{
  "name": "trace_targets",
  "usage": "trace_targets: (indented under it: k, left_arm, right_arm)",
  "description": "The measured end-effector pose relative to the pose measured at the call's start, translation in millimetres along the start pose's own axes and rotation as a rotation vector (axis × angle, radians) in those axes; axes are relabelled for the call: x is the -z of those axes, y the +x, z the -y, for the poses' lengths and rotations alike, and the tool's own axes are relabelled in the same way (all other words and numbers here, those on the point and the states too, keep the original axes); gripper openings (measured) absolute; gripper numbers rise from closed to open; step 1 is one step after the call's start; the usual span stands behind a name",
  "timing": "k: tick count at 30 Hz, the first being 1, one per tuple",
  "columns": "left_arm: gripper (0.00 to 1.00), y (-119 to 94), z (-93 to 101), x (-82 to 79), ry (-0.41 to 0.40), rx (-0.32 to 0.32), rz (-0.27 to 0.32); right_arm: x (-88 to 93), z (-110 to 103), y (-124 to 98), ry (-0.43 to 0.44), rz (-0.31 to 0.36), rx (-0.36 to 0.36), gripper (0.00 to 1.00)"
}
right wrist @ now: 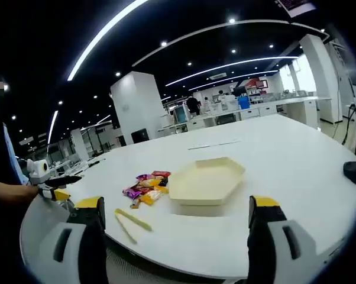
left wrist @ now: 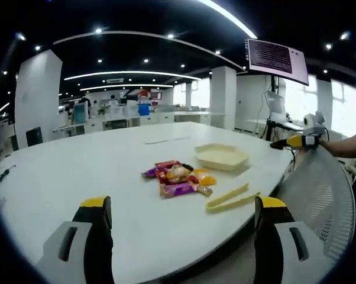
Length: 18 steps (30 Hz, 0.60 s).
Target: Place the target food into the container with the food tongs after gripping and lifting it, then release it inside without dropping or visibly crushing the food.
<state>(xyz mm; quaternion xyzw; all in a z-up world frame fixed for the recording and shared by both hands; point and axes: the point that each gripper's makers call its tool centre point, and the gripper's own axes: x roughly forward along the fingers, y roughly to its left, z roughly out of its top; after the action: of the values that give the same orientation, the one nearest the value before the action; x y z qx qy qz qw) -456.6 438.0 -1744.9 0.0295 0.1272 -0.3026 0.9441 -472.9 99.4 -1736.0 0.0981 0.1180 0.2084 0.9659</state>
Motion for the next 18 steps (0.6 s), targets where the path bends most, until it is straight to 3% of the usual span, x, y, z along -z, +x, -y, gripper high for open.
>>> trace_targets:
  k: [18]
  left_arm:
    - [0.97, 0.3, -0.7, -0.7, -0.008, -0.001, 0.007]
  right_arm:
    - [0.2, -3.1, 1.3, 0.017, 0.000, -0.021, 1.00]
